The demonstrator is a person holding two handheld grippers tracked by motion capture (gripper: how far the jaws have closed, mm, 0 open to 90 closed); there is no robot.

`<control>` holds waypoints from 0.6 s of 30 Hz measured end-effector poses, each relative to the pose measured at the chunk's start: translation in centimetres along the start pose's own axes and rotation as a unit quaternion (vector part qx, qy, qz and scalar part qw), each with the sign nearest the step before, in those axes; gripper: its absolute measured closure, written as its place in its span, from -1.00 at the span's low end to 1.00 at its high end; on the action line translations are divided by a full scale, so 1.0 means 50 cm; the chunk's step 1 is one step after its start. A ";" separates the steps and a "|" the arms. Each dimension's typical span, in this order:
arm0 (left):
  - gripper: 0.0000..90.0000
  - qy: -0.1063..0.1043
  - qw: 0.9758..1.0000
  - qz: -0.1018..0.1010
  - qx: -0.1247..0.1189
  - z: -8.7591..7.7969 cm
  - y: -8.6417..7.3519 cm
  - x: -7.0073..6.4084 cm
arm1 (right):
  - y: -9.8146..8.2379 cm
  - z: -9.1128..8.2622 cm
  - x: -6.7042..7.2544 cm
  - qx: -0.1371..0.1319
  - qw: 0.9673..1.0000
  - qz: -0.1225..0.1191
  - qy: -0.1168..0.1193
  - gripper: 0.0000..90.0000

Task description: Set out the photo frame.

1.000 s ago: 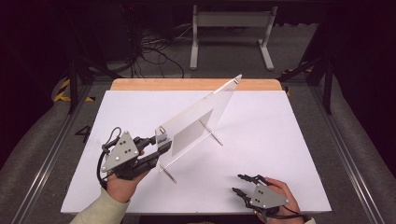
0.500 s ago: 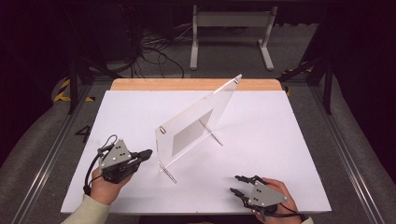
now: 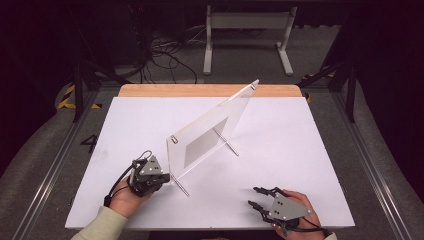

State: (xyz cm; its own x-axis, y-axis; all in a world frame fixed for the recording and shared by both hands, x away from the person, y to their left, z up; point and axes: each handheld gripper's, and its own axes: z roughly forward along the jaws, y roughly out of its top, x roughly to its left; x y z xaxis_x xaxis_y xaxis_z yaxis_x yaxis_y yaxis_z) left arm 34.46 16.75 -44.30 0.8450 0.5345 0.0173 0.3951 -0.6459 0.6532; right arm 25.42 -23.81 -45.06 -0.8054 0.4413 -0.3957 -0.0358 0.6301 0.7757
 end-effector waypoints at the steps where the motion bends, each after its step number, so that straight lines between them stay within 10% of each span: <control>1: 1.00 -0.010 1.000 -0.009 0.006 0.005 -0.001 0.004 | 0.000 0.000 0.000 0.000 1.000 0.000 0.001 0.23; 8: 1.00 -0.060 0.998 -0.030 0.020 0.021 -0.007 -0.004 | 0.001 -0.002 -0.001 -0.001 1.000 0.001 -0.001 0.23; 18: 1.00 -0.125 0.992 0.021 0.020 0.029 0.017 -0.065 | 0.002 -0.013 -0.007 -0.009 1.000 0.016 -0.005 0.23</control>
State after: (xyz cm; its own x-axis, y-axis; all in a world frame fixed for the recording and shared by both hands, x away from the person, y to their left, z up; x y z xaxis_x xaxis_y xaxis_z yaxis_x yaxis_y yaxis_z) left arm 32.58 13.68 -44.87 0.9222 0.3574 -0.1477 0.3669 -0.6881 0.6260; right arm 25.31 -24.35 -44.52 -0.7999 0.4681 -0.3757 -0.0207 0.6041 0.7967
